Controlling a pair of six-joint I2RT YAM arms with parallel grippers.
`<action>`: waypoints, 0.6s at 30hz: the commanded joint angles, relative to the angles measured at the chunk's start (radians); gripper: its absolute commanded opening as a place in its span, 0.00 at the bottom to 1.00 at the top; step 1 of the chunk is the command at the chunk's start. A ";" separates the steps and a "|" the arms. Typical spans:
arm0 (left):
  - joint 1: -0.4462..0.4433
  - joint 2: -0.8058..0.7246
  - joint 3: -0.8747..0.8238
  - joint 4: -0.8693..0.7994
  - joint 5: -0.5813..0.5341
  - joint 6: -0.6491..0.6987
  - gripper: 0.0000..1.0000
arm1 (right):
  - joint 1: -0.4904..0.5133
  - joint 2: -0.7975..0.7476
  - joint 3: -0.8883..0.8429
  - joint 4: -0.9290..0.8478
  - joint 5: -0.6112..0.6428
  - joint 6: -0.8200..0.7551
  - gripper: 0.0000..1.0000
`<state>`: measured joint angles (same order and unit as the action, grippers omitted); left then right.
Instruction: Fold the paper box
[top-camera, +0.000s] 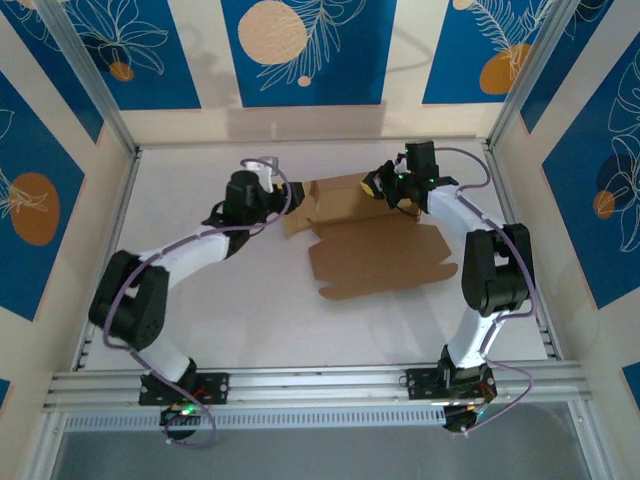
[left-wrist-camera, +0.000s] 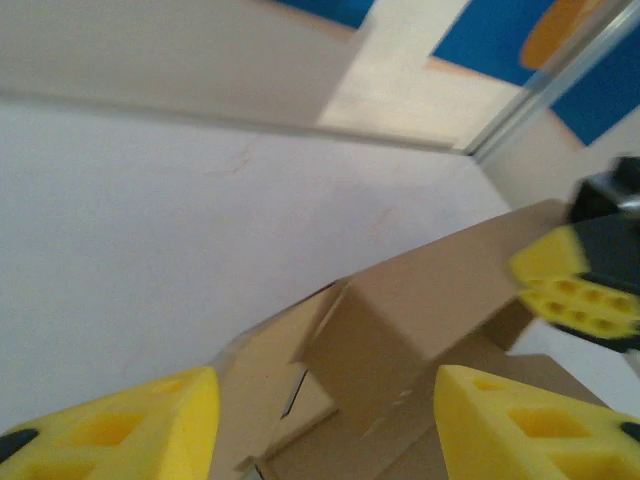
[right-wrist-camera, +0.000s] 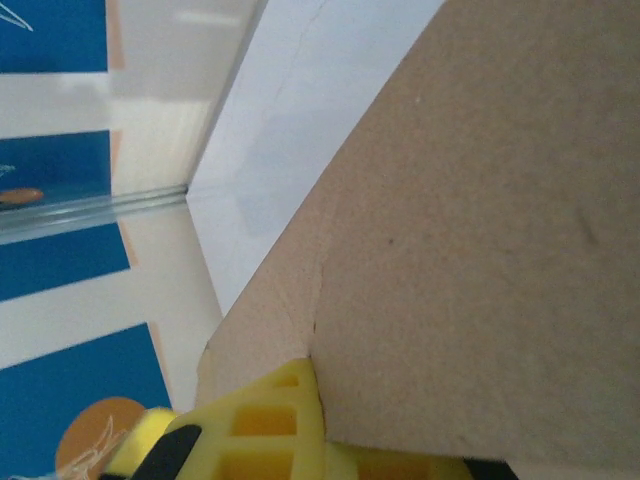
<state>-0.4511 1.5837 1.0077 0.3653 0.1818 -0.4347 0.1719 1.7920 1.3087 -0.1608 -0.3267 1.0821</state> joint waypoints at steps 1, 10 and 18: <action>0.038 -0.100 -0.008 -0.098 0.147 0.244 0.61 | -0.016 0.034 -0.018 -0.180 -0.041 -0.149 0.00; 0.173 -0.077 0.004 -0.271 -0.066 0.406 0.61 | -0.002 -0.026 -0.078 -0.115 -0.040 -0.166 0.00; 0.174 0.072 0.089 -0.513 0.274 0.584 0.60 | -0.014 -0.083 -0.120 -0.060 -0.097 -0.112 0.00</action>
<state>-0.2733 1.6604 1.0801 -0.0410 0.2951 0.0372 0.1577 1.7252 1.2255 -0.1650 -0.4053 0.9668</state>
